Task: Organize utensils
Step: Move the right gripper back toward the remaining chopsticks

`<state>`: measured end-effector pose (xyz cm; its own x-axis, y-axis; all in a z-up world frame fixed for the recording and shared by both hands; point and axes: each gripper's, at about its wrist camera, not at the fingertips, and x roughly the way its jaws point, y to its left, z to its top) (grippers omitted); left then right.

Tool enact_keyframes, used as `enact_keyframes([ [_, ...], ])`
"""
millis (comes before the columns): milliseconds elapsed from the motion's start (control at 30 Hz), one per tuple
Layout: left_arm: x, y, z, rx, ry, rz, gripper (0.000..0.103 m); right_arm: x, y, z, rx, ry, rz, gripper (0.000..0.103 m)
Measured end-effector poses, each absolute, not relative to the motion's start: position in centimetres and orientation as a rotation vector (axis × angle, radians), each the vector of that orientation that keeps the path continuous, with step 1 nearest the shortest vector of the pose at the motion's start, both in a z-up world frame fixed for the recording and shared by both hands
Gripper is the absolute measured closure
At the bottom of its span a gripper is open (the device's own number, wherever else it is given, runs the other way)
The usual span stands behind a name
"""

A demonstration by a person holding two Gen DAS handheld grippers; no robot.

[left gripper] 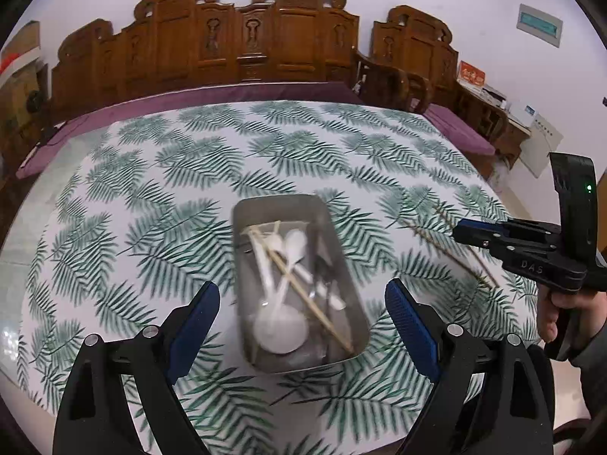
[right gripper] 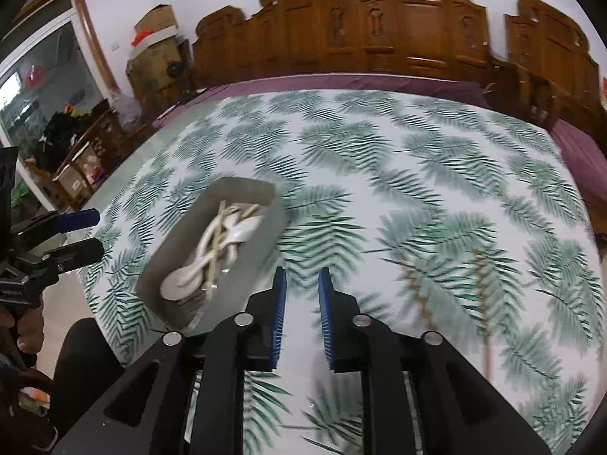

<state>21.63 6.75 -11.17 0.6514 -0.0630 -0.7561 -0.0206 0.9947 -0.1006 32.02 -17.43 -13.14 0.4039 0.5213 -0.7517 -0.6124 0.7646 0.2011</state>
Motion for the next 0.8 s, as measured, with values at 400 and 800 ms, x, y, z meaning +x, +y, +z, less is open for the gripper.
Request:
enact_keyframes([
  [400, 25.1, 0.7, -12.3, -0.080, 0.878, -0.069, 0.018, 33.9, -26.0, -14.4, -0.107, 0.905, 0.598, 0.069],
  [800, 28.8, -4.2, -15.4, -0.062, 0.942, -0.112, 0.018, 36.5, -29.4, -20.6, -0.143, 1.007, 0.541, 0.069],
])
